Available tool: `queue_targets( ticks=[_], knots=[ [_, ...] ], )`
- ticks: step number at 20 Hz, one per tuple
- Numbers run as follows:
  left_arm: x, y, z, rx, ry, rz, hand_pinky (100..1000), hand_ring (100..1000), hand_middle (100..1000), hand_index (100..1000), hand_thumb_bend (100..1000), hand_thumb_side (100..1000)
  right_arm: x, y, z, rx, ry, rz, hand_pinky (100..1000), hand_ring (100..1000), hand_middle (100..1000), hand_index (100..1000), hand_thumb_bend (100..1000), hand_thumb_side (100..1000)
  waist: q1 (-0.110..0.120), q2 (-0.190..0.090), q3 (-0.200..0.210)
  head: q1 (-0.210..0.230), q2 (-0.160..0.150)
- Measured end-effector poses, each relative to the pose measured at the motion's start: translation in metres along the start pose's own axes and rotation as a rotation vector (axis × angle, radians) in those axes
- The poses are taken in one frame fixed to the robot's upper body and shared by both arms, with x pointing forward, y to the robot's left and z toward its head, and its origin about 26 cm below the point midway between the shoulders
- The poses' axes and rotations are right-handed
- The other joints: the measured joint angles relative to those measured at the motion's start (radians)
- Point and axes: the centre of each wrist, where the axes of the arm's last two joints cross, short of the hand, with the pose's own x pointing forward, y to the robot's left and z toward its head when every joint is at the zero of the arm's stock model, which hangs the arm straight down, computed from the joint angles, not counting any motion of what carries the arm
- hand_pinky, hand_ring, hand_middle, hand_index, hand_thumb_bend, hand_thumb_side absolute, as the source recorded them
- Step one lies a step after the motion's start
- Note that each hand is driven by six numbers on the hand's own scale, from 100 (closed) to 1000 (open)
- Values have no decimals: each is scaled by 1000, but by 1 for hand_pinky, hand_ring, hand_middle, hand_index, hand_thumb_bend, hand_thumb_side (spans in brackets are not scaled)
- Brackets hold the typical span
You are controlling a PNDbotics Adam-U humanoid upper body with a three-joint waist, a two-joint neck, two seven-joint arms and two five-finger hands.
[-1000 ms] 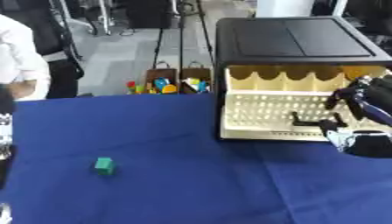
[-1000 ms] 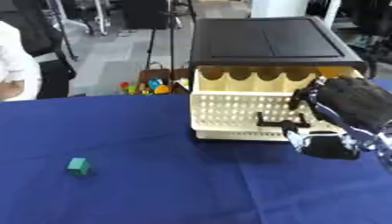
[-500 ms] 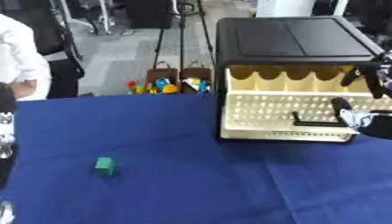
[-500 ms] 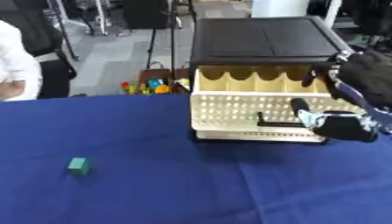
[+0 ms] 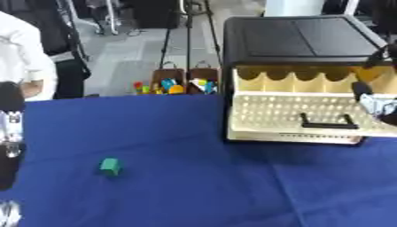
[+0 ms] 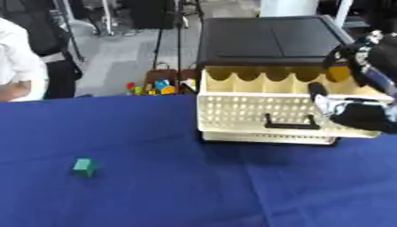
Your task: Pick up objects from table and place into drawer.
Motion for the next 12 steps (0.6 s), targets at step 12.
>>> queue_targets(
  ticks=[12],
  knots=[
    [-3, 30, -29, -147, -100, -274, 773, 910, 857, 942, 437, 893, -33, -46, 2, -351, -13, -125, 154, 325, 372, 799, 244, 865, 28, -5, -11, 50, 41]
  ],
)
